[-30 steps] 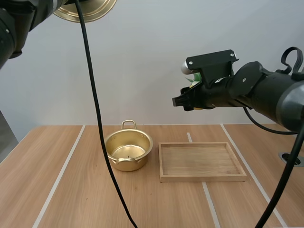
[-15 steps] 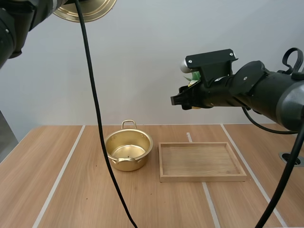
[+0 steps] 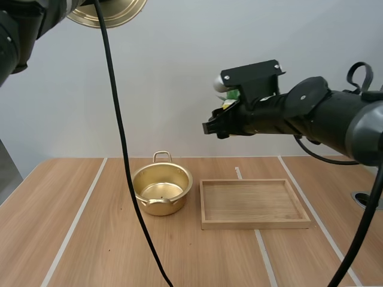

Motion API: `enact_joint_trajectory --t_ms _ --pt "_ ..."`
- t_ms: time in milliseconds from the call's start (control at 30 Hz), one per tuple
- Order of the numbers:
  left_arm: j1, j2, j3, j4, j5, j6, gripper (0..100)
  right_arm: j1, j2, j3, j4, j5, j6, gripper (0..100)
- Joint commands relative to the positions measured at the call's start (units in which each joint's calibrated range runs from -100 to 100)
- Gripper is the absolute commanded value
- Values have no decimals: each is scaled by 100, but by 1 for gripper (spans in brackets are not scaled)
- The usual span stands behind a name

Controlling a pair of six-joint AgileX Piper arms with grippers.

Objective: Open the pot, put the pineapple inside, and close it

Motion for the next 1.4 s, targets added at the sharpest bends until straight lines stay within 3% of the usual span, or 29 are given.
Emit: enact_joint_trajectory --t_ms 0,600,1367 --pt "-11 -44 -56 -48 -53 -32 0 381 -20 -31 -75 -127 -98 0" --pt "-11 -44 -56 -48 -53 -32 0 1501 900 -31 -374 -366 -98 0" --pt "-11 -44 -56 -48 -53 -32 0 1508 2739 -31 -494 -2078 -179 0"
